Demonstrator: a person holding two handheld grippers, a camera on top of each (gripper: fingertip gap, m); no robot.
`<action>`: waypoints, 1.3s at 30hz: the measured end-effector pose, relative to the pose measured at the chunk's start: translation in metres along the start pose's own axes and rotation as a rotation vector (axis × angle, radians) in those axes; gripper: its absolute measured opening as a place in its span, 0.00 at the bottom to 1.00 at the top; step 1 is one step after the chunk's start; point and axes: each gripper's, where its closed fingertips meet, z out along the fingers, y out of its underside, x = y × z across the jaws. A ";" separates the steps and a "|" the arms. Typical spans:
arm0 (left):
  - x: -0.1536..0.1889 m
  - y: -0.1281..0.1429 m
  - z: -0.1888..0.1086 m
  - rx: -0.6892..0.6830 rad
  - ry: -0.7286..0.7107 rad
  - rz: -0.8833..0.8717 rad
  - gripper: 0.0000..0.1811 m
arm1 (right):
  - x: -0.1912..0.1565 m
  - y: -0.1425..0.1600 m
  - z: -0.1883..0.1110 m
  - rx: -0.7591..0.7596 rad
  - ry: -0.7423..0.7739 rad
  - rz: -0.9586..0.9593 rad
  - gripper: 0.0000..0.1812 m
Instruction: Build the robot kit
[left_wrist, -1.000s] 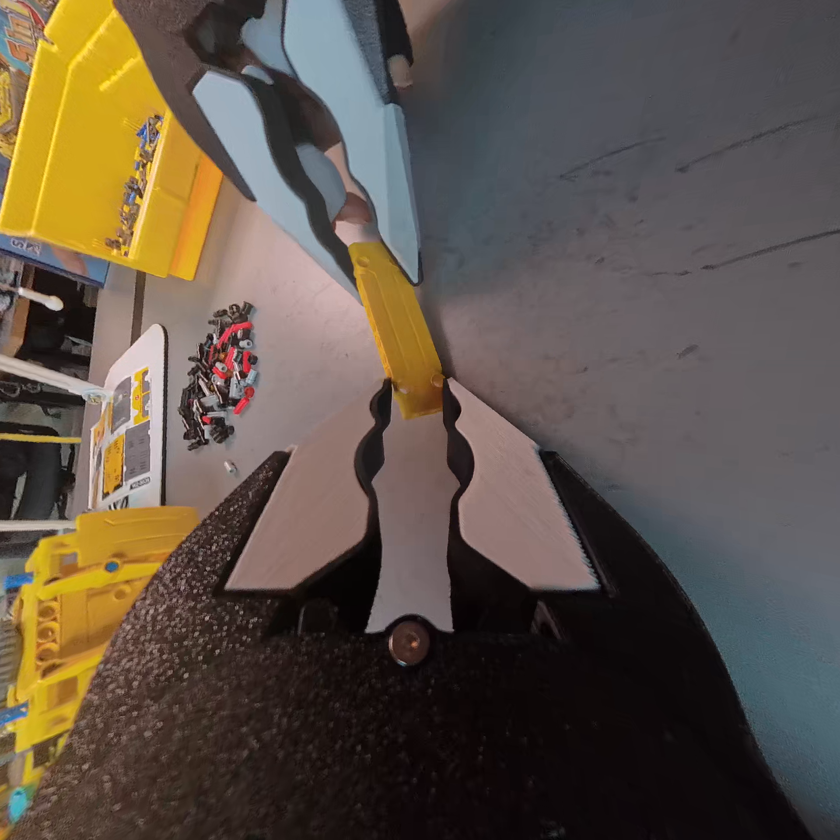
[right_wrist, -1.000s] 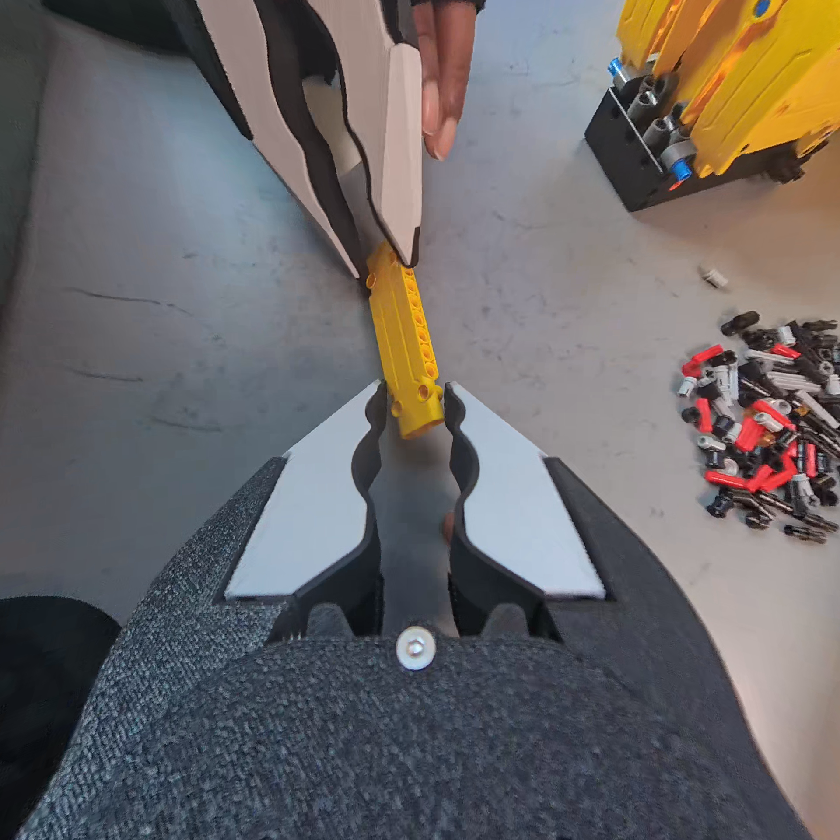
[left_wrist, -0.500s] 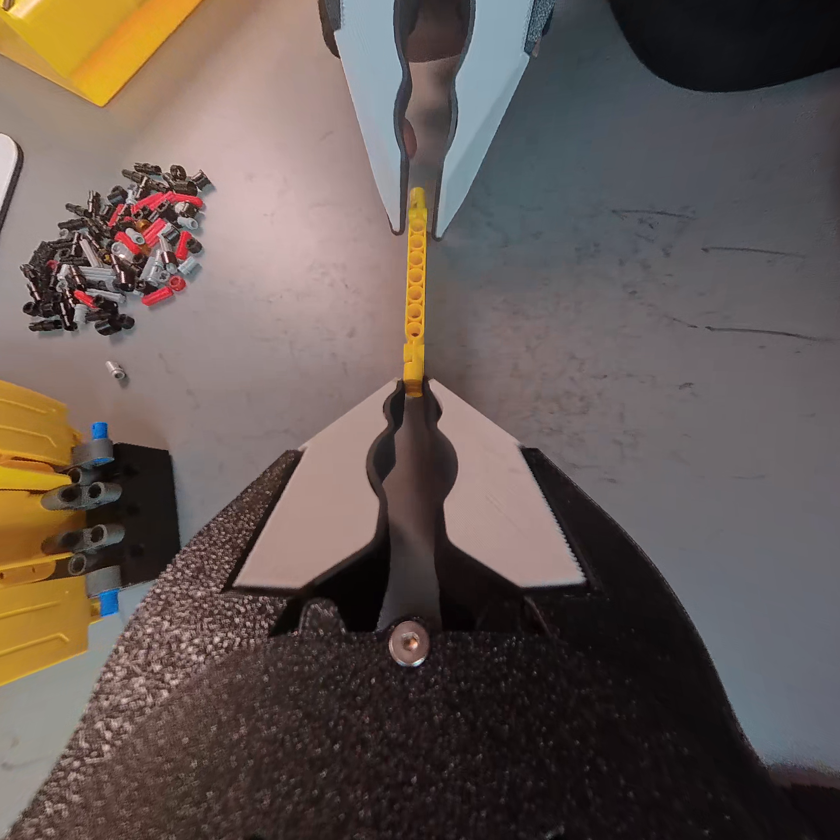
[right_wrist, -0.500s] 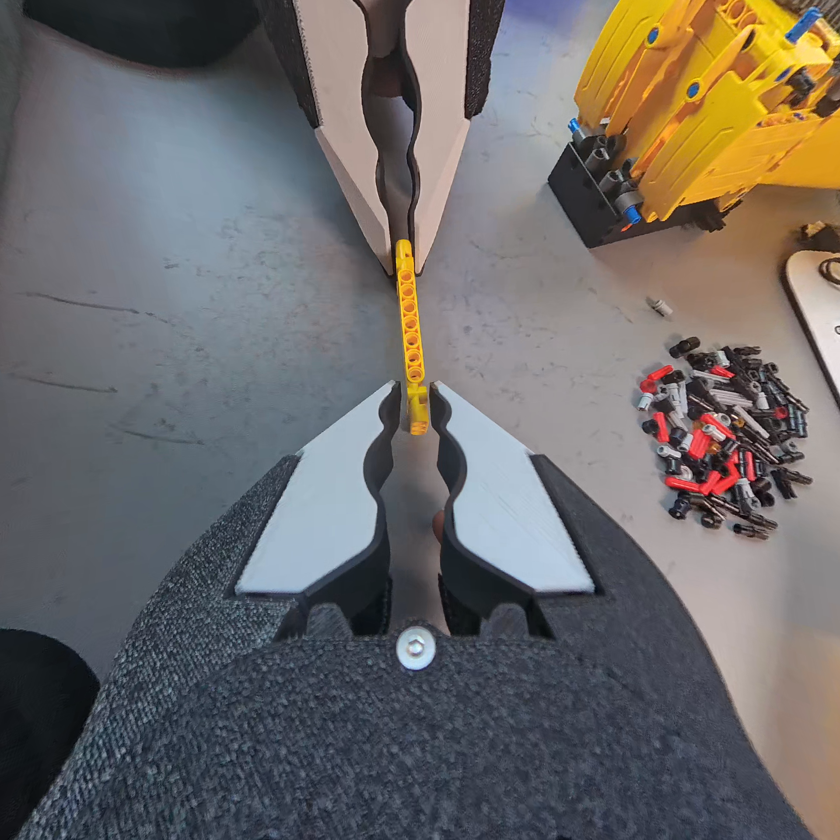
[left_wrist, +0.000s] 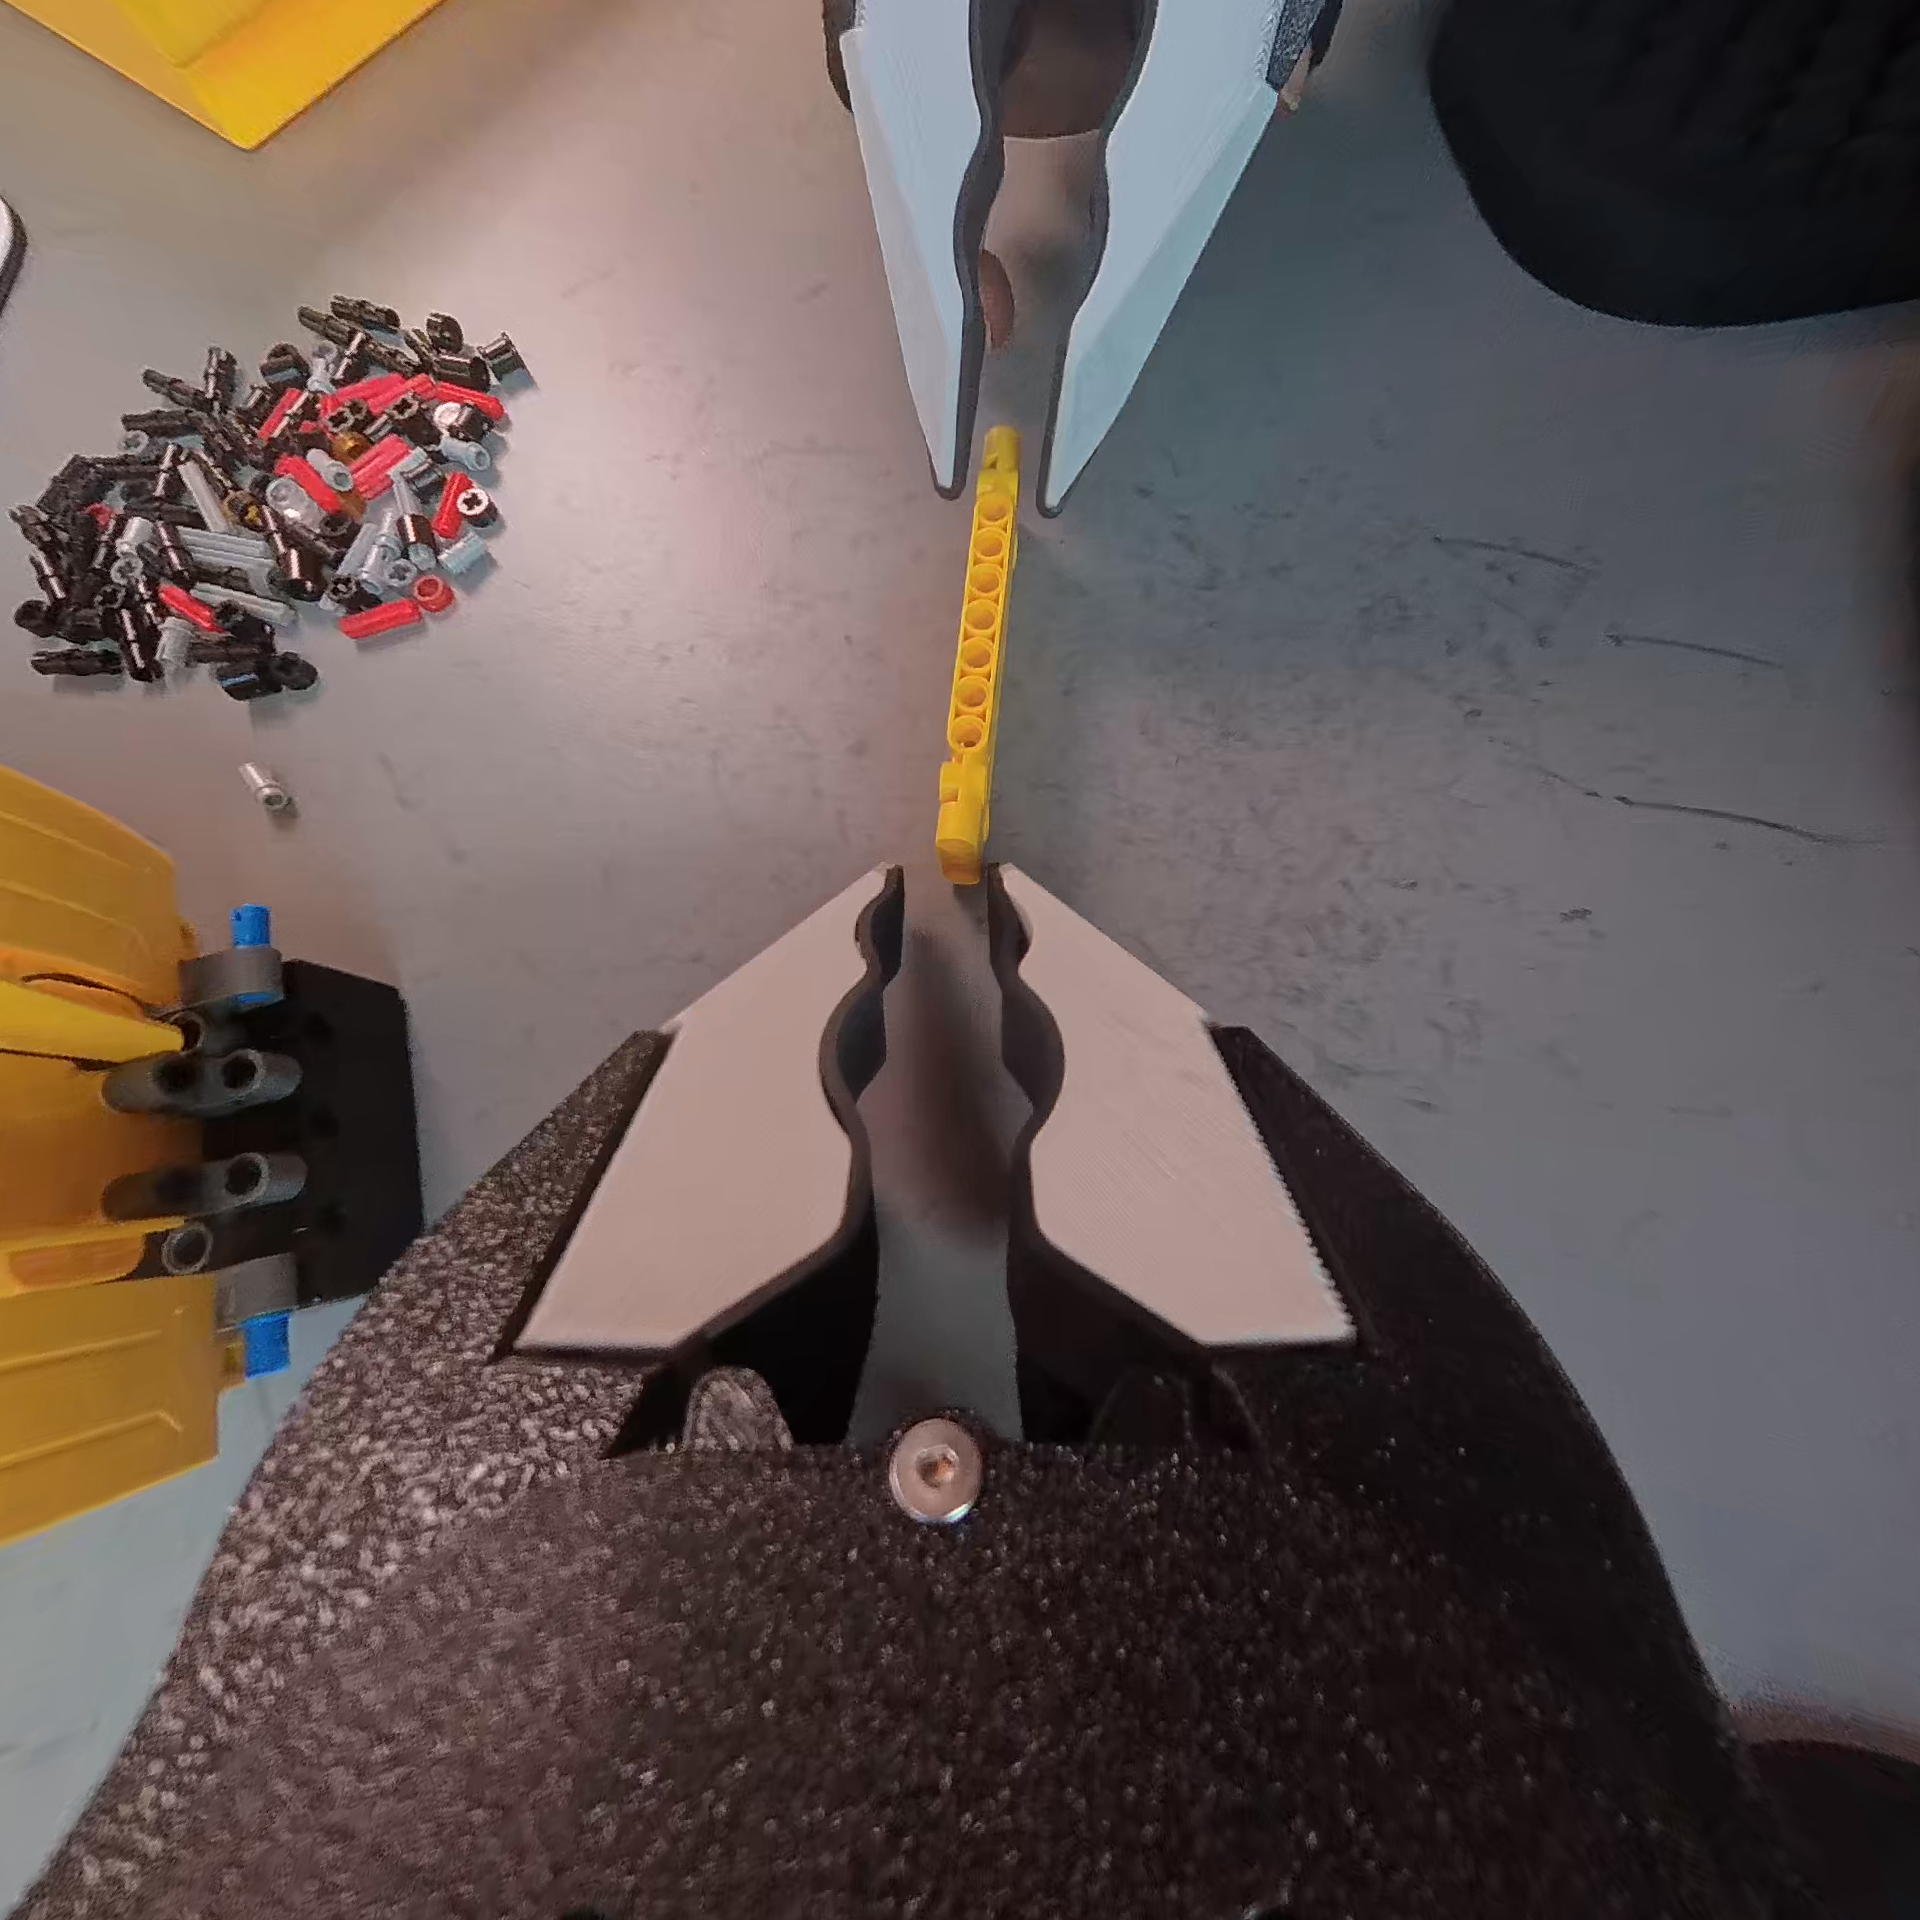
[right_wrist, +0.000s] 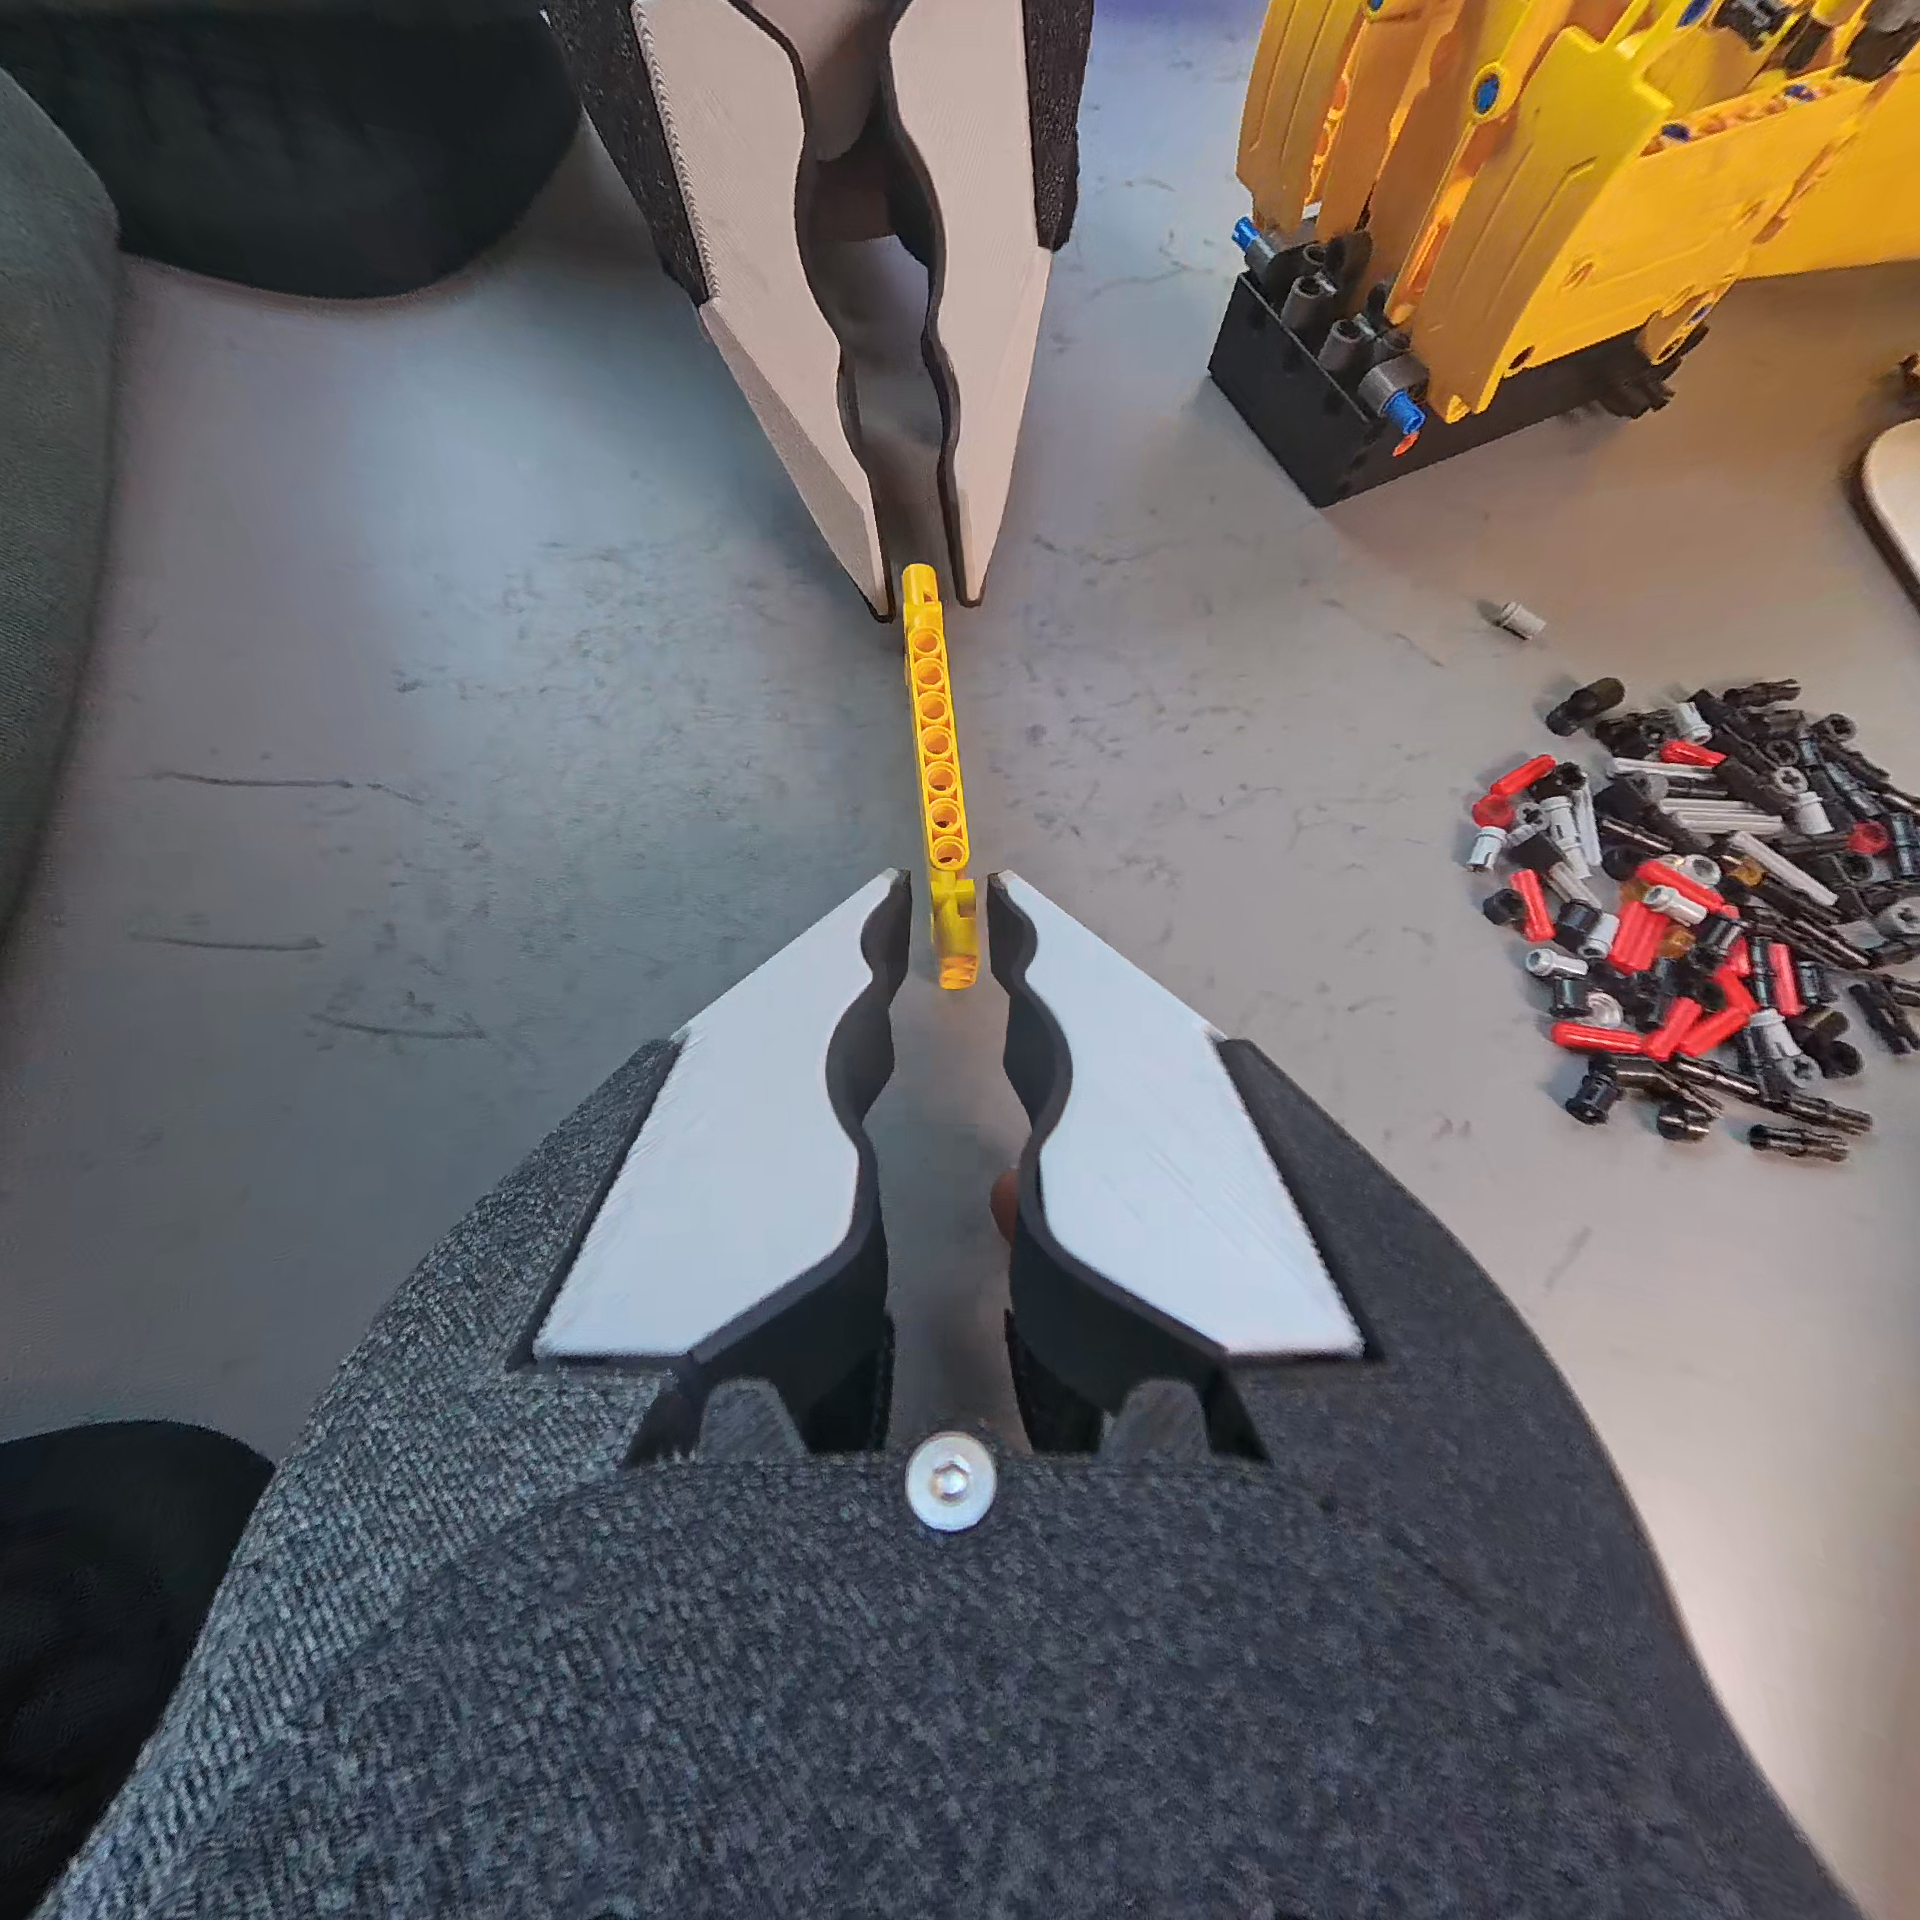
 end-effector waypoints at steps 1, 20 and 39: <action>0.000 -0.001 -0.001 0.005 -0.002 -0.006 0.10 | 0.001 -0.001 -0.001 0.004 0.004 0.001 0.08; -0.063 -0.064 -0.091 0.612 -0.426 -0.310 0.26 | 0.081 -0.028 -0.053 0.304 0.441 0.151 0.25; -0.096 -0.040 -0.111 0.601 -0.693 -0.382 0.03 | 0.109 -0.013 -0.074 0.238 0.735 0.238 0.00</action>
